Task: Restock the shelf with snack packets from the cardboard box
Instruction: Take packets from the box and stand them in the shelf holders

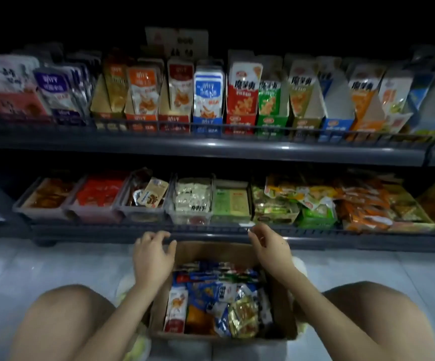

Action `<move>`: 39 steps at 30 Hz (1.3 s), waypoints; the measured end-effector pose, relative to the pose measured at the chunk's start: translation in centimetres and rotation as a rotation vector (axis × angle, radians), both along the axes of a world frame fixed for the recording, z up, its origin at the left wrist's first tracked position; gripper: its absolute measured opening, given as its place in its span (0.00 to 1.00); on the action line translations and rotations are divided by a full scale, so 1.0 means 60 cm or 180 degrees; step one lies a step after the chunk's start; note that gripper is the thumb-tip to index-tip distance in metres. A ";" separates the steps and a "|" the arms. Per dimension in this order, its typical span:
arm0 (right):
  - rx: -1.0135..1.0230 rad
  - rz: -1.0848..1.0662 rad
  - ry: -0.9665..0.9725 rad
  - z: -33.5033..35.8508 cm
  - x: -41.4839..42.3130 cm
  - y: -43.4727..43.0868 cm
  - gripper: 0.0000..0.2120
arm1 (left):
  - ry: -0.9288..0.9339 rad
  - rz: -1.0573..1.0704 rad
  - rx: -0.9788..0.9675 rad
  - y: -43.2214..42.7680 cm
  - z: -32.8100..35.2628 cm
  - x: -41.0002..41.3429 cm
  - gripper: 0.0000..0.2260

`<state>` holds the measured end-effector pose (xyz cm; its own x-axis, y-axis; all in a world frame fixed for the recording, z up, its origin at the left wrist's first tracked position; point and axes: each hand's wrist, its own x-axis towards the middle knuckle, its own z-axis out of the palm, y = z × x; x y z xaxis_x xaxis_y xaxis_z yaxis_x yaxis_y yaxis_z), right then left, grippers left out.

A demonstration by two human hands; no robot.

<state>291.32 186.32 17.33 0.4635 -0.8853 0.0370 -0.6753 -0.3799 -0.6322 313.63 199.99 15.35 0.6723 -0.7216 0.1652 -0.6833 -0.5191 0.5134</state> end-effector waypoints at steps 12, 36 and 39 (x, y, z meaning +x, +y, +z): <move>0.1518 -0.0308 0.1001 -0.309 -0.034 0.062 0.15 | 0.0119 0.0193 0.0588 0.057 -0.241 0.003 0.15; 0.3275 -0.1887 -0.1399 -0.379 0.007 0.051 0.05 | 0.0157 0.0152 0.0598 0.060 -0.305 -0.005 0.26; 0.3440 -0.1634 -0.1642 -0.351 -0.024 0.041 0.05 | -0.0082 -0.0084 0.0416 0.047 -0.277 -0.016 0.24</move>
<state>289.86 188.79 -3.74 0.2116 -0.6498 -0.7300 -0.1797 0.7084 -0.6826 312.65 202.79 -1.27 0.6497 -0.7554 0.0854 -0.7096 -0.5622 0.4247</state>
